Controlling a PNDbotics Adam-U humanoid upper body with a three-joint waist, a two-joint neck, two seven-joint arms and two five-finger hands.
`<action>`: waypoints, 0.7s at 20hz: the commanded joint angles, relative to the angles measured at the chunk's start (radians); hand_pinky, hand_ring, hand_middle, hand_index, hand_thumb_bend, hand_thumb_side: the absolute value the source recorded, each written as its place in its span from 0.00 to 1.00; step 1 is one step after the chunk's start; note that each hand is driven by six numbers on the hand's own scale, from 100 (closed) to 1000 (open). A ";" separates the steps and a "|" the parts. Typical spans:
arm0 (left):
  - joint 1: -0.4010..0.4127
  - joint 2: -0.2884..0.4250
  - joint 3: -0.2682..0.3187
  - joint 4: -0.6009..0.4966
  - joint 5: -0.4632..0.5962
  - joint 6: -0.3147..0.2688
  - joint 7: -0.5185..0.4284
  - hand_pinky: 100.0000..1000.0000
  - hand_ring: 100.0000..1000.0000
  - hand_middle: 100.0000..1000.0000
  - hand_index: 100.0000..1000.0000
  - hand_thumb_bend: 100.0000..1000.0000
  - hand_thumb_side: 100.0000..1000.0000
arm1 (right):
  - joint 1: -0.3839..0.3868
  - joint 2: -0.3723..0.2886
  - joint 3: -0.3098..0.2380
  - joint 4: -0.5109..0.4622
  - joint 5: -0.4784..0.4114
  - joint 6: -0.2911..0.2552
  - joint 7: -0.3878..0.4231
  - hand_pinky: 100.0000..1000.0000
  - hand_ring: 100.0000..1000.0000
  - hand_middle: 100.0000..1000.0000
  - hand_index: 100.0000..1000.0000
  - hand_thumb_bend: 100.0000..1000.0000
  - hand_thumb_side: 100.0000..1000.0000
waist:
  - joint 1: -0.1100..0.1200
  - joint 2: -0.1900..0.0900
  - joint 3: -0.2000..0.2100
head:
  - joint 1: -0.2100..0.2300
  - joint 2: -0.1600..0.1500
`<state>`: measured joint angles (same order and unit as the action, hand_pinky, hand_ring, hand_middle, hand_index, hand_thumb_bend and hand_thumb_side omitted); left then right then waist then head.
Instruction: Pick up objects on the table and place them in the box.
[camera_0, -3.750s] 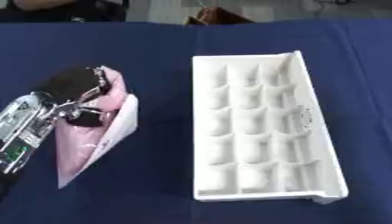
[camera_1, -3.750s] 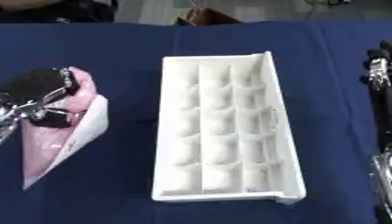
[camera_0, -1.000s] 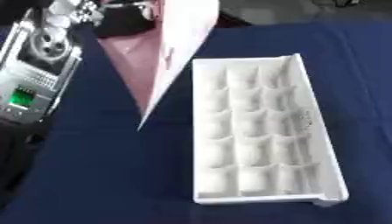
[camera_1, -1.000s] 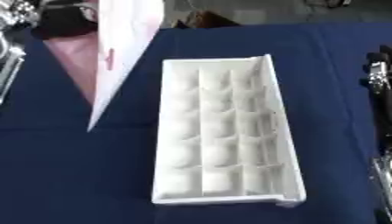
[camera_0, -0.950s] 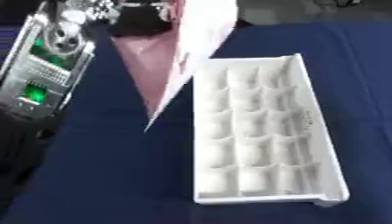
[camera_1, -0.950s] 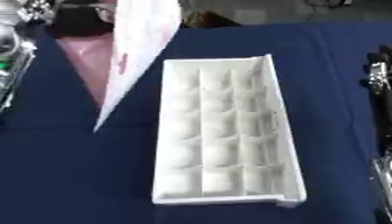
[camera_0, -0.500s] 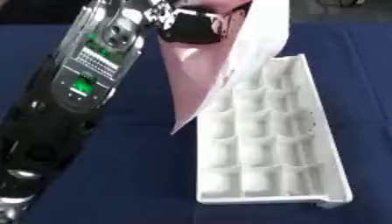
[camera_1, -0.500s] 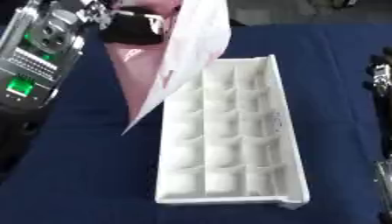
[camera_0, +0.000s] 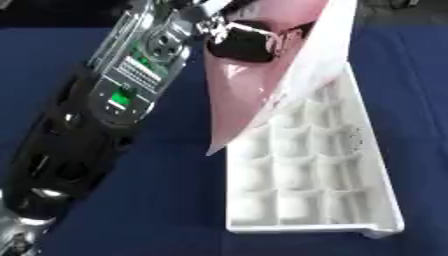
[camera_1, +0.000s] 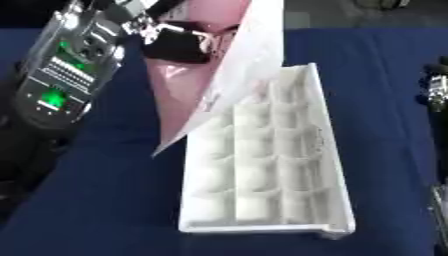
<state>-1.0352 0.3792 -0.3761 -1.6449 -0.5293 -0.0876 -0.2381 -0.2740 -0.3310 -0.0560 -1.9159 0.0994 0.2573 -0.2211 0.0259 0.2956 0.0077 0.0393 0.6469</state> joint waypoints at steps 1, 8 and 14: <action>-0.027 -0.010 -0.003 0.014 -0.036 -0.021 -0.004 0.00 0.00 0.00 0.04 0.00 0.02 | -0.005 -0.008 -0.002 -0.012 -0.005 -0.001 -0.001 0.78 0.83 0.82 0.94 0.00 0.85 | -0.005 -0.028 -0.002 | 0.013 -0.003; -0.048 -0.050 -0.029 0.088 -0.134 -0.094 -0.015 0.00 0.00 0.00 0.05 0.00 0.06 | -0.009 -0.006 0.000 -0.011 -0.008 0.002 -0.020 0.82 0.85 0.82 0.94 0.00 0.88 | -0.007 -0.026 -0.009 | 0.025 -0.004; -0.059 -0.086 -0.049 0.144 -0.223 -0.161 -0.026 0.00 0.00 0.00 0.09 0.00 0.06 | -0.013 -0.005 0.000 -0.011 -0.004 0.004 -0.042 0.92 0.87 0.82 0.94 0.00 0.89 | -0.010 -0.026 -0.014 | 0.032 -0.006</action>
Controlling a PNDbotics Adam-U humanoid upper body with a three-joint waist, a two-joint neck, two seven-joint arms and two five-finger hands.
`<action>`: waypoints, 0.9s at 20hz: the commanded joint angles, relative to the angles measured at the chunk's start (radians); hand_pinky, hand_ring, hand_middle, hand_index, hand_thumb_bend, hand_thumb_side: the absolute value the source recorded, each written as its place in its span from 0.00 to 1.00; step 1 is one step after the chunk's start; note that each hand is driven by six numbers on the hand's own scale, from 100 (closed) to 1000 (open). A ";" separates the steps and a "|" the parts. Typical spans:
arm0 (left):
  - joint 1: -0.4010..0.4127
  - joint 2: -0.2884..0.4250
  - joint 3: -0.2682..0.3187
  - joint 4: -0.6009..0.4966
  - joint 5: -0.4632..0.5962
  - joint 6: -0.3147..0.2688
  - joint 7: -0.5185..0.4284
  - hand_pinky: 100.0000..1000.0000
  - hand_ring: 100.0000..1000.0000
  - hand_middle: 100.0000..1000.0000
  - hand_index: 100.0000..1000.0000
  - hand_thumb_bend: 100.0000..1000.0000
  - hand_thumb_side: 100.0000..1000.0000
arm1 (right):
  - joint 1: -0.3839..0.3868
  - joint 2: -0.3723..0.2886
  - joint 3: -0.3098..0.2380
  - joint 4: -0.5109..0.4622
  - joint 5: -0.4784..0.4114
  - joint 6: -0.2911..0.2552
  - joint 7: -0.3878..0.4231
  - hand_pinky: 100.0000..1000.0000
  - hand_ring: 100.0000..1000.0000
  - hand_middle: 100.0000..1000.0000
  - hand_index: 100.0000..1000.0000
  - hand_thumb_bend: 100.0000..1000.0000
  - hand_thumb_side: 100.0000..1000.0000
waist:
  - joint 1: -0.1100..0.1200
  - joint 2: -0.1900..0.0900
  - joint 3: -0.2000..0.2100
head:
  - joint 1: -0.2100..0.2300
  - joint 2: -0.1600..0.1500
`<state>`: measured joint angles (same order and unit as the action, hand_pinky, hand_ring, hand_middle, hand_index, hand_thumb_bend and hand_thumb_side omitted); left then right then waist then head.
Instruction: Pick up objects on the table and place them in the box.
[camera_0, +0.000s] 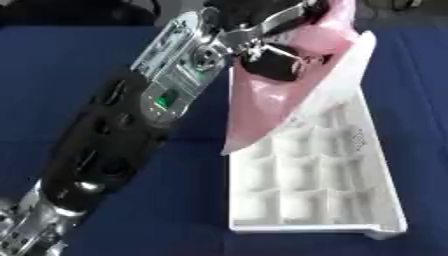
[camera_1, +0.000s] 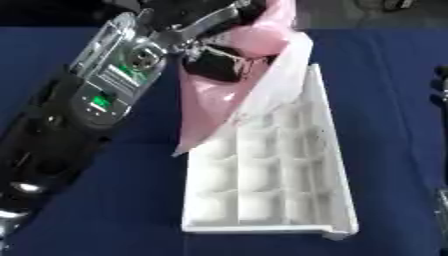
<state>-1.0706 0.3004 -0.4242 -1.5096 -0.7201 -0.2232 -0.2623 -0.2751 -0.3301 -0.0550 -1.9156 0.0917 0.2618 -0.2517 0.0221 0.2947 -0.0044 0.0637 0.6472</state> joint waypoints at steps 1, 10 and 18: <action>-0.023 -0.012 -0.003 0.017 -0.044 -0.036 -0.003 0.00 0.00 0.00 0.10 0.00 0.05 | -0.013 -0.006 0.000 -0.011 0.004 0.000 -0.016 0.92 0.87 0.82 0.94 0.00 0.89 | -0.006 -0.025 -0.002 | 0.006 -0.006; -0.002 -0.031 -0.020 0.064 -0.148 -0.133 -0.033 0.26 0.37 0.45 0.53 0.10 0.00 | -0.015 -0.006 0.002 -0.013 0.011 -0.002 -0.032 0.97 0.88 0.83 0.94 0.00 0.89 | -0.007 -0.026 -0.005 | -0.008 -0.008; 0.020 -0.036 -0.032 0.091 -0.183 -0.211 -0.118 0.53 0.60 0.67 0.69 0.29 0.03 | -0.016 -0.006 0.003 -0.013 0.008 -0.002 -0.031 0.97 0.88 0.83 0.94 0.00 0.88 | -0.008 -0.025 -0.007 | -0.009 -0.009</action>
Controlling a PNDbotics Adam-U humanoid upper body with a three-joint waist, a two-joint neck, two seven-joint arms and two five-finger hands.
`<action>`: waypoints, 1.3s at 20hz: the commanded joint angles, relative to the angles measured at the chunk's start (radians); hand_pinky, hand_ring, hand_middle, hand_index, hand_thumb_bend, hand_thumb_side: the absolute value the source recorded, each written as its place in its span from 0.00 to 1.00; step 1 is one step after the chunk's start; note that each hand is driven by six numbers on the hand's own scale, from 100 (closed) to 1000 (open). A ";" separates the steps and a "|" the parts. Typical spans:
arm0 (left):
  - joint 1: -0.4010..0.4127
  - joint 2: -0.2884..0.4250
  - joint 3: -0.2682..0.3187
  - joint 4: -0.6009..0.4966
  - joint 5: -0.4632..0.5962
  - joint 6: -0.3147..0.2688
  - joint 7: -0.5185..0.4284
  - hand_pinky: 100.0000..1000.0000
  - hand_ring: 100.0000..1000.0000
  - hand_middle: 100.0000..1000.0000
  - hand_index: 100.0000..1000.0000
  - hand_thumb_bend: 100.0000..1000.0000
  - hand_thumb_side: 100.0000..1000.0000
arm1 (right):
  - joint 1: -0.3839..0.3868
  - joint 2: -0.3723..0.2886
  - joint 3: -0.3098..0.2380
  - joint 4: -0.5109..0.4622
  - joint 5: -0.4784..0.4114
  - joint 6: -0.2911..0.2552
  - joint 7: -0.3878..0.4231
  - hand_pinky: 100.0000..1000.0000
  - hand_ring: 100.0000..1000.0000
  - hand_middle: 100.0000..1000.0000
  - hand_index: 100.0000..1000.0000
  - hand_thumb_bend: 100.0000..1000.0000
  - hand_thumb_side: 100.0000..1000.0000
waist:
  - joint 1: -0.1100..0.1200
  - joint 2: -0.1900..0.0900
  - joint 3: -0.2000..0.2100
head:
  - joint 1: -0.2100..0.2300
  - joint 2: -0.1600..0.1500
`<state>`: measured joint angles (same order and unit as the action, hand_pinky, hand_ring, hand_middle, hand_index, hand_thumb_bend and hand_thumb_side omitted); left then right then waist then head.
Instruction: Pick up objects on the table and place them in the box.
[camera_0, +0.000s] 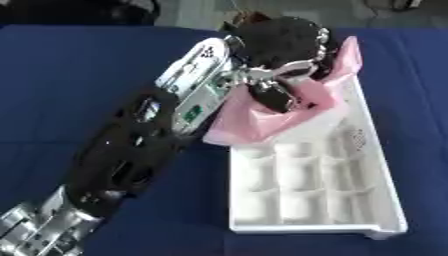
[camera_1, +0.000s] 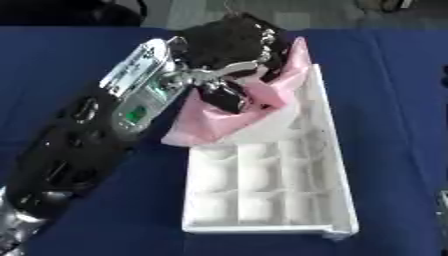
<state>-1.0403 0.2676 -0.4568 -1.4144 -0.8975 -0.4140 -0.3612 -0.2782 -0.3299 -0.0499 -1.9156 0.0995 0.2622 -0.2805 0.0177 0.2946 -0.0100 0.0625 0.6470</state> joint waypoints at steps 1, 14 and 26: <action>-0.007 -0.004 0.000 -0.001 -0.005 -0.027 -0.028 0.56 0.62 0.68 0.70 0.34 0.15 | -0.013 -0.006 -0.002 -0.014 0.000 -0.003 -0.002 0.97 0.88 0.83 0.94 0.00 0.88 | -0.004 -0.025 -0.002 | -0.008 -0.009; 0.021 -0.012 0.000 0.039 0.024 -0.065 -0.139 0.68 0.70 0.73 0.78 0.56 0.51 | -0.011 -0.005 -0.003 -0.014 -0.002 -0.003 0.003 0.97 0.88 0.83 0.94 0.00 0.88 | -0.003 -0.022 -0.005 | -0.011 -0.009; 0.031 0.000 0.023 0.015 0.053 -0.062 -0.116 0.74 0.77 0.80 0.83 0.91 0.92 | -0.009 -0.003 -0.006 -0.013 -0.002 -0.003 0.007 0.97 0.88 0.83 0.94 0.00 0.88 | -0.002 -0.022 -0.005 | -0.014 -0.011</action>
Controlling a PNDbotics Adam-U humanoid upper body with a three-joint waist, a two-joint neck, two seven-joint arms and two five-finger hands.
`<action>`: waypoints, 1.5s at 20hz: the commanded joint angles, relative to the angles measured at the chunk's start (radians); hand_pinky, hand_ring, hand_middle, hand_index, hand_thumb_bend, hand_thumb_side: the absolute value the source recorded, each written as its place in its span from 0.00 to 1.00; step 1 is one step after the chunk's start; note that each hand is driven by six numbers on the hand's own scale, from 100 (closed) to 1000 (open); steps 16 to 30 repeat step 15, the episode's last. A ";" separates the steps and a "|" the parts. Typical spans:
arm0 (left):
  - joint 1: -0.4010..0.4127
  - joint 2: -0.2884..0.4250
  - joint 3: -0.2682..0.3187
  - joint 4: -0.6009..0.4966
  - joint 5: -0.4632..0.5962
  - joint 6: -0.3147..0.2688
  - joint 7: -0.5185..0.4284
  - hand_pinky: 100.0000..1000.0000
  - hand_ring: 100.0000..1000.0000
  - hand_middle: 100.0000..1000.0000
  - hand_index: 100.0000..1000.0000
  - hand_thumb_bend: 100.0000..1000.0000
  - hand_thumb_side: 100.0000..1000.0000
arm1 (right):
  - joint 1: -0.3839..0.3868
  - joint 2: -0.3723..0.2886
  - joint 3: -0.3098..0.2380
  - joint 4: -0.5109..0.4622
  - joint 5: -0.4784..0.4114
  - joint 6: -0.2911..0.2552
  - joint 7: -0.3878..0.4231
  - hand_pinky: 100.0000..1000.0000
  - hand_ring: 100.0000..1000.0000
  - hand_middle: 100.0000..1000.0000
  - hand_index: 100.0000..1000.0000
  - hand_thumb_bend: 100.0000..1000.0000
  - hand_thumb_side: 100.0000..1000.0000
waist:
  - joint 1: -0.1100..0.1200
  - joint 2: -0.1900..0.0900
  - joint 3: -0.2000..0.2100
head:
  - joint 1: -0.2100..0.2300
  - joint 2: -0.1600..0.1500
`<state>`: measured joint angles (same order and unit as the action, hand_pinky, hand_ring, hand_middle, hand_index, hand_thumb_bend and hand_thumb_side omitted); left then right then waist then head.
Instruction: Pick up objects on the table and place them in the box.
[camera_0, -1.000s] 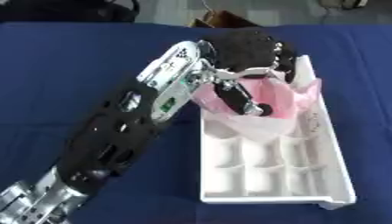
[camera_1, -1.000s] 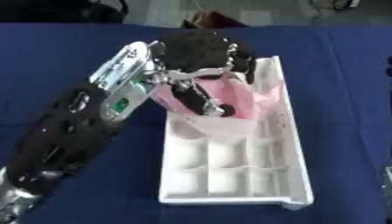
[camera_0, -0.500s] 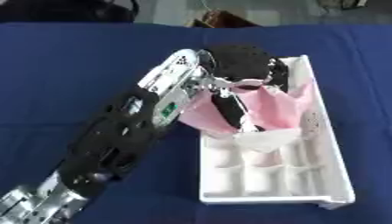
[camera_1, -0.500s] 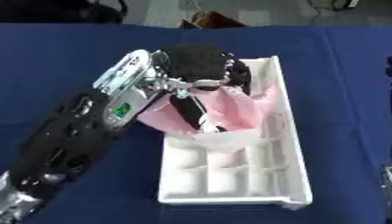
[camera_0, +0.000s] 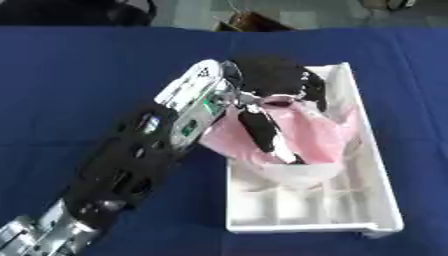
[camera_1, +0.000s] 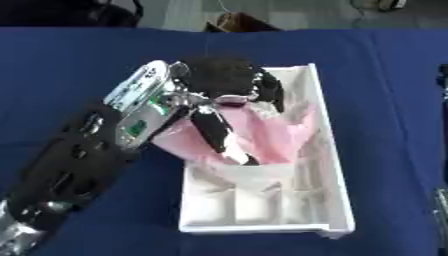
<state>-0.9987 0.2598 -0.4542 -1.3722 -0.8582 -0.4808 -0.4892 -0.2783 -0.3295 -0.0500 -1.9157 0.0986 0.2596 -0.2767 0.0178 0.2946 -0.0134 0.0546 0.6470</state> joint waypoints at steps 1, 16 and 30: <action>-0.009 0.009 0.024 -0.030 0.017 0.008 0.015 0.74 0.77 0.80 0.83 0.90 0.95 | -0.009 -0.003 -0.006 -0.013 -0.001 -0.001 0.003 0.97 0.88 0.83 0.94 0.00 0.88 | -0.003 -0.021 -0.001 | -0.006 -0.012; -0.024 0.044 0.119 -0.145 0.166 0.126 0.094 0.65 0.72 0.78 0.83 0.79 0.95 | -0.006 -0.002 -0.012 -0.012 -0.003 0.000 0.001 0.97 0.87 0.82 0.95 0.00 0.89 | -0.004 -0.022 0.003 | -0.015 -0.018; -0.024 0.044 0.119 -0.145 0.166 0.126 0.094 0.65 0.72 0.78 0.83 0.79 0.95 | -0.006 -0.002 -0.012 -0.012 -0.003 0.000 0.001 0.97 0.87 0.82 0.95 0.00 0.89 | -0.004 -0.022 0.003 | -0.015 -0.018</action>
